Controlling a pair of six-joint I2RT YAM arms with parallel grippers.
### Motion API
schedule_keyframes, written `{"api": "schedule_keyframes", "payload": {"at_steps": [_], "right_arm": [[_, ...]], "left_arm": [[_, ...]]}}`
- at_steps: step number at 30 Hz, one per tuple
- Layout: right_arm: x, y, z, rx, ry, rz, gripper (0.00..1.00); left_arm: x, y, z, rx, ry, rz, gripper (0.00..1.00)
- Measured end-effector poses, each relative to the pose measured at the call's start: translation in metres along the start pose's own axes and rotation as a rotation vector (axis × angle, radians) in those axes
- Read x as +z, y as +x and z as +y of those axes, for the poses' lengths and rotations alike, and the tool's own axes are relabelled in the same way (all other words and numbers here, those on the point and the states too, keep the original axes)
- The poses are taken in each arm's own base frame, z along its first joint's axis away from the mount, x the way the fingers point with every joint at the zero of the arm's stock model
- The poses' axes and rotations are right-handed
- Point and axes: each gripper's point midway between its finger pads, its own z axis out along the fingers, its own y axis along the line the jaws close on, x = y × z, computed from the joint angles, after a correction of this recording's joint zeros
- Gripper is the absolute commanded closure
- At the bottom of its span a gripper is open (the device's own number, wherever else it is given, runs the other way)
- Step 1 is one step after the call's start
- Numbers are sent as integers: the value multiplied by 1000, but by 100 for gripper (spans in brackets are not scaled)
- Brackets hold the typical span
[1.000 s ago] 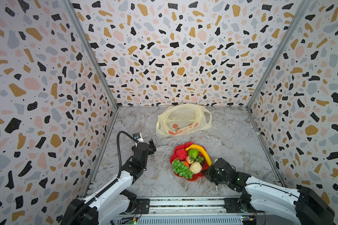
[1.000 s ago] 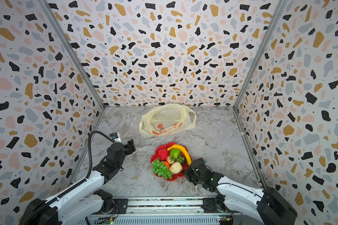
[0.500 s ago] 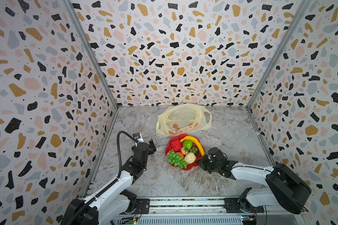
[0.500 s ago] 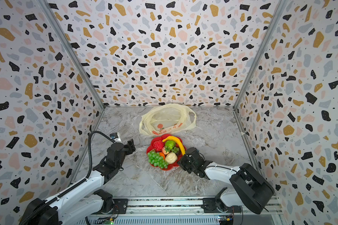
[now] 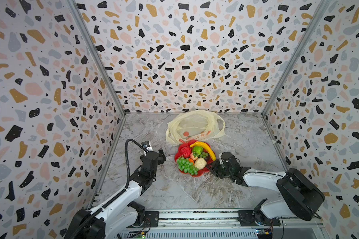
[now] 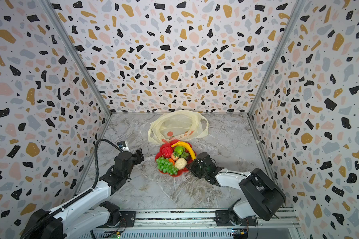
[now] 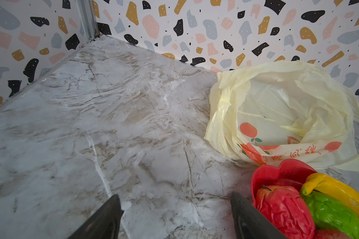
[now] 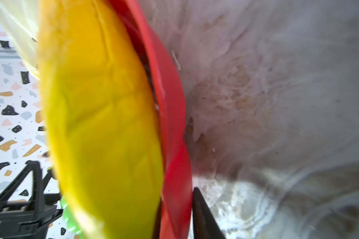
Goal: Take fruits out of the plastic bag
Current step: Move the plate to the center of the table.
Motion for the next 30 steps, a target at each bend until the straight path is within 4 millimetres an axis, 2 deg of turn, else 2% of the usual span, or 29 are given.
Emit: {"api": "schedule_keyframes", "payload": {"at_steps": [5,16,23,26,27,29,30], "right_arm": [[-8,-1,10,-18,-28,-13,63],[-23,2,9,-36,-26,-24,53],[-53,0,12,-157,-6,-73,44],[-74,-10,12,-246,16,-142,41],[-84,-18,12,-272,20,-181,37],[-103,-39,13,-311,31,-280,20],[-114,-52,13,-346,47,-340,16]], "left_arm": [[1,1,0,2,-2,4,18],[1,1,0,1,-4,0,18],[3,1,2,3,-16,-4,18],[0,-6,6,-4,-41,-32,16],[-2,-10,9,-9,-50,-49,0],[-9,-18,14,-24,-68,-88,0],[-13,-23,18,-32,-80,-108,0]]}}
